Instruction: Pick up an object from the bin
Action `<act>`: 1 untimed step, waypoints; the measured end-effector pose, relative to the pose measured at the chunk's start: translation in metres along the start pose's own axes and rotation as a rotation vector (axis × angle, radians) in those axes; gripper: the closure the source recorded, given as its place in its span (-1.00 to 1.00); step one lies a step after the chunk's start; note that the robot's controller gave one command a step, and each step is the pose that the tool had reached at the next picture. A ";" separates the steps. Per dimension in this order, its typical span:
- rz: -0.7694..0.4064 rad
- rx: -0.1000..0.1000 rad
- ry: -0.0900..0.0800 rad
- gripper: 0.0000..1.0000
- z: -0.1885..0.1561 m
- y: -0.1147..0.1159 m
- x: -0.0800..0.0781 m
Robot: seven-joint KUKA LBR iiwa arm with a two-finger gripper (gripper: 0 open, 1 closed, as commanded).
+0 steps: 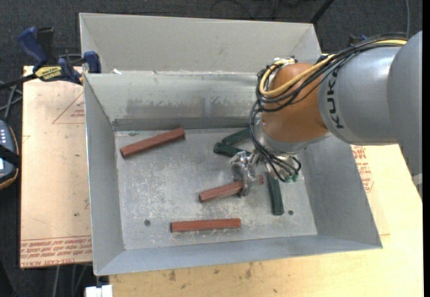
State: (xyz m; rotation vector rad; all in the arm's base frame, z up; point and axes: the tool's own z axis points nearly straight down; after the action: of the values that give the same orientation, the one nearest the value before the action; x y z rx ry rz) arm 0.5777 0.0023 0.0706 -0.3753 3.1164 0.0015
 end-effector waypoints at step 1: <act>-0.026 -0.002 0.007 1.00 -0.049 -0.006 -0.003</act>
Offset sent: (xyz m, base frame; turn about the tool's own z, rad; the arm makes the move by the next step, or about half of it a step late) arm -0.0168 0.0113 0.1292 -0.0422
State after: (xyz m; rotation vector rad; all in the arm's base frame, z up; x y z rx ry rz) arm 0.5815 -0.0028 0.1194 -0.4172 3.1182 0.0038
